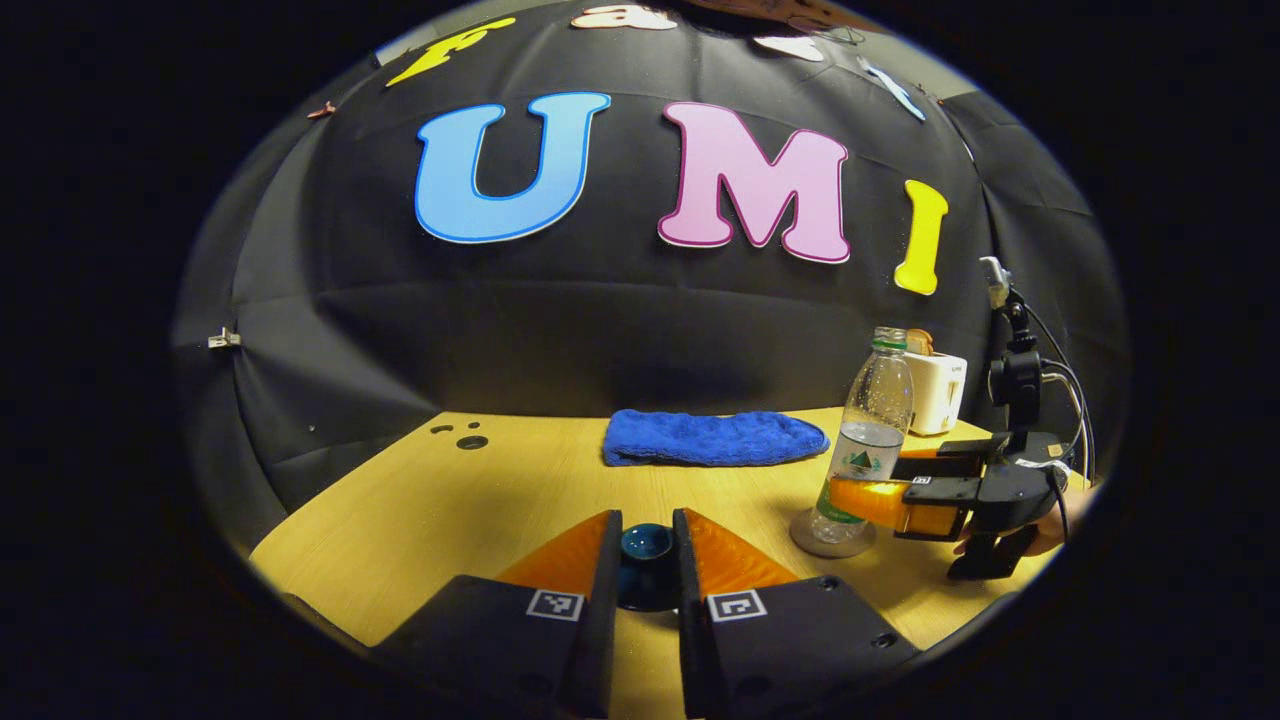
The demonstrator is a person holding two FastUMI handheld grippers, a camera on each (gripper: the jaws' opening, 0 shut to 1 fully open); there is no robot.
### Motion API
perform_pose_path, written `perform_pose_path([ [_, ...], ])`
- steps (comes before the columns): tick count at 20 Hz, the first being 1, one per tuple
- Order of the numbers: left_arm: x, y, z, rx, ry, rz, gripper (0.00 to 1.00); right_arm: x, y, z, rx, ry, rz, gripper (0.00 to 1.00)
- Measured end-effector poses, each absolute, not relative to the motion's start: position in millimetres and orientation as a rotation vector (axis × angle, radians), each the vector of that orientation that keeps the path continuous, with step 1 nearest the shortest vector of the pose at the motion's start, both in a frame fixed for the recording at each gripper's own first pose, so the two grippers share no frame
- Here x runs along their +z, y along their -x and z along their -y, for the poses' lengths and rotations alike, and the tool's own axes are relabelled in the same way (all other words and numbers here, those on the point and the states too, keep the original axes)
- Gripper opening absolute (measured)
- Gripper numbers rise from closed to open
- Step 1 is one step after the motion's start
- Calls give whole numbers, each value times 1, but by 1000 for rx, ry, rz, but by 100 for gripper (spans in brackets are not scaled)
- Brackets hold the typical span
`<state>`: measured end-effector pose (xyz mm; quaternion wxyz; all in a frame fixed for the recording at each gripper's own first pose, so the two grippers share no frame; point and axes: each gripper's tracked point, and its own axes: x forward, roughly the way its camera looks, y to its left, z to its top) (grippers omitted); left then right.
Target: Open the teacup lid with one hand, grasp the water bottle and pour water into the teacup with the other hand; after pouring, place the water bottle on the coaster and then close the teacup lid.
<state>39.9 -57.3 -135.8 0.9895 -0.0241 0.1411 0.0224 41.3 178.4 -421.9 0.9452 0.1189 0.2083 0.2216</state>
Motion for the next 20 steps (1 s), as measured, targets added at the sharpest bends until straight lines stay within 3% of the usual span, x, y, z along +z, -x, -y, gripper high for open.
perform_pose_path([
  [2, -140, -42, 62, 37, 56, -287, 27, -427, -31, -174, 450, -263, -454, 86],
  [4, -147, -45, 70, 26, 67, -296, 31, -432, -19, -172, 459, -256, -482, 98],
  [5, -150, -47, 75, 19, 67, -298, 27, -435, -12, -169, 460, -244, -494, 98],
  [6, -153, -50, 78, 15, 62, -297, 27, -437, -1, -164, 461, -235, -505, 92],
  [7, -155, -52, 82, 8, 57, -297, 27, -439, 7, -160, 461, -228, -516, 92],
  [8, -158, -53, 88, -1, 55, -296, 31, -439, 15, -154, 456, -221, -526, 98],
  [15, -176, -50, 104, -28, 53, -329, 31, -430, 34, -127, 400, -195, -527, 99],
  [16, -178, -51, 105, -28, 58, -334, 27, -429, 36, -127, 398, -201, -529, 99],
  [20, -185, -51, 106, -27, 51, -347, 31, -425, 35, -127, 394, -202, -520, 98],
])
